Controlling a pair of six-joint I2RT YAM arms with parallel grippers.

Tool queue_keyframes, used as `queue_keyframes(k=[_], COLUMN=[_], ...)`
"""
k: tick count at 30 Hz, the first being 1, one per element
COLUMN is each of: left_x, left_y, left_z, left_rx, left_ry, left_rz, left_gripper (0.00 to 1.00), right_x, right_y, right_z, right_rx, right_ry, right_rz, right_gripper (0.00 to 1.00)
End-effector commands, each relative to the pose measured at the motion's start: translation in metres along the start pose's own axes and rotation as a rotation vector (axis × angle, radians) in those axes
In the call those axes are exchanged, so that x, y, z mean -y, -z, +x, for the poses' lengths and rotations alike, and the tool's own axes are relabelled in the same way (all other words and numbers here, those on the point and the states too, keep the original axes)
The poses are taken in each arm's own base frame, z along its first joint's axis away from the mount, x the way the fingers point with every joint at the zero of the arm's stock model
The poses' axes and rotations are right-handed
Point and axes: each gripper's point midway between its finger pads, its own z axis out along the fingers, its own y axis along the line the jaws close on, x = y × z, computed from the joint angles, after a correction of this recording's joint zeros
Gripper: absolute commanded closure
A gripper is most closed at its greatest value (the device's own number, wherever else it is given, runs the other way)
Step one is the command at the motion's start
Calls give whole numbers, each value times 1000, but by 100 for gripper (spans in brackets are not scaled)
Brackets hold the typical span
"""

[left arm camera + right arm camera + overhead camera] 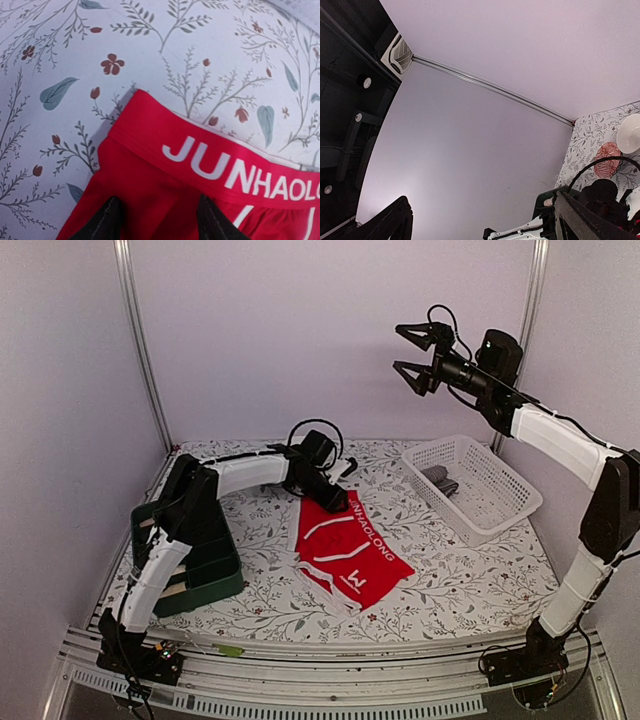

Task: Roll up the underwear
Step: Rotate the underwear at the center of the board.

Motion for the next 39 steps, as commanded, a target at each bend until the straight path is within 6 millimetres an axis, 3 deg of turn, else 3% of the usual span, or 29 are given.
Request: queue_keyframes(k=[1,6,8,11,15,20,27,36,39], left_x=[48,133,171,211,244,256,245,227,227], left_y=[65,119,126,122,110,87,72,110,134], left_z=[-36,6,30,62,80,102,146,229,230], left_rx=[81,42,15,-55,-95,-160,-272,-414,-376], left_ry=[-68,-136,-192,-267,-344,-372,-380,-422,-429], left_rz=[61,218,293,353,385,385,353,373,379], left_gripper=[46,47,50,55,60,64,69,76,74], right_x=[5,39,49,56,66,71,79,102,111], right_y=[13,35,43,55,65,69,70,74,76], right_z=[13,37,46,57,67,70,75,86,92], right_rx=[-30,-108,-140,-169,-183,-185,-206,-273,-312], right_ry=[90,167,199,220,199,175,170,208,215], right_rz=[52,221,261,297,324,339,353,405,416], right_gripper=[1,1,1,1,1,1,1,1,1])
